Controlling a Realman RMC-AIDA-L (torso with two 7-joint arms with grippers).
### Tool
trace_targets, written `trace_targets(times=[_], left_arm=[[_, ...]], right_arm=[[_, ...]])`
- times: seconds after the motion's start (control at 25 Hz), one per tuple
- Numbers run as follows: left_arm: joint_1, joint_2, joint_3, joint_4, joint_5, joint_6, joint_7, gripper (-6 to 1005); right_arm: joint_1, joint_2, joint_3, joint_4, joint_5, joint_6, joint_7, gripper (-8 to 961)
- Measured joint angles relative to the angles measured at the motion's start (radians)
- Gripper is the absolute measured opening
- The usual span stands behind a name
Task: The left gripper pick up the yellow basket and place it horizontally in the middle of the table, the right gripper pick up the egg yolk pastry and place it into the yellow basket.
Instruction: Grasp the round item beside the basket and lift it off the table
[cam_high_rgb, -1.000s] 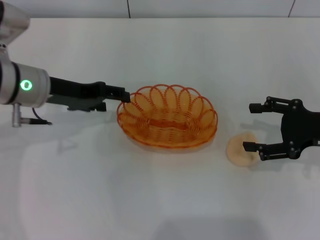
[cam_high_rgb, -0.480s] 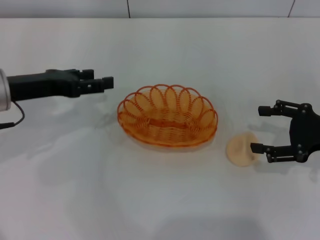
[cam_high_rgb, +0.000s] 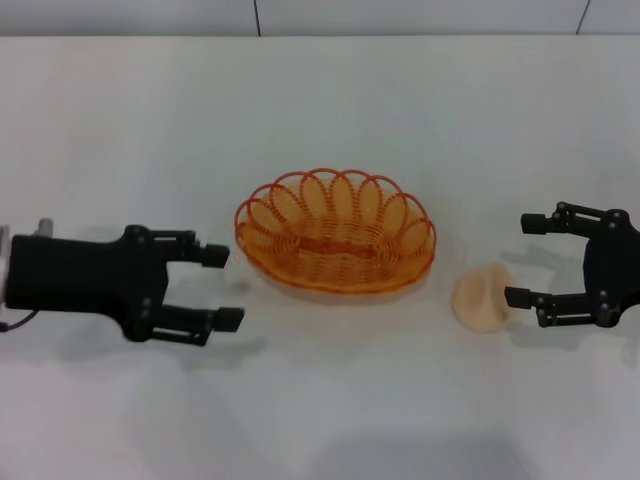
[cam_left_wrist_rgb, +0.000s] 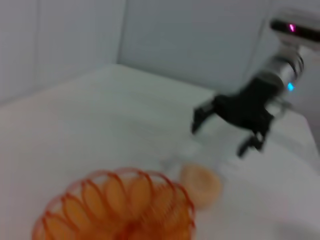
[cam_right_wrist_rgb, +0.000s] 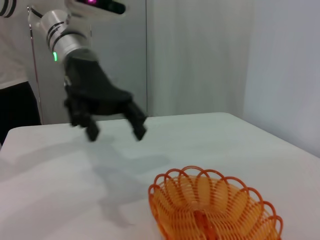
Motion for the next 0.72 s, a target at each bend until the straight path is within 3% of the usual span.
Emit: trace_targets(times=[0.12, 0.32, 0.48, 0.72], left_arm=[[0.004, 0.013, -0.013, -0.020, 0.023, 0.000, 0.023, 800], [0.029, 0.011, -0.109, -0.023, 0.027, -0.003, 0.098, 797], [0.055, 0.009, -0.144, -0.026, 0.026, -0.019, 0.156, 790], [0.067, 0.007, -0.147, -0.084, 0.022, -0.071, 0.238, 805]], right_arm=[[0.004, 0.002, 0.000, 0.001, 0.000, -0.005, 0.007, 871], [0.013, -0.007, -0.012, -0.032, -0.025, -0.029, 0.098, 870], [0.015, -0.011, -0.015, -0.128, -0.101, -0.086, 0.207, 870], [0.041, 0.001, -0.045, -0.269, -0.236, -0.098, 0.425, 869]])
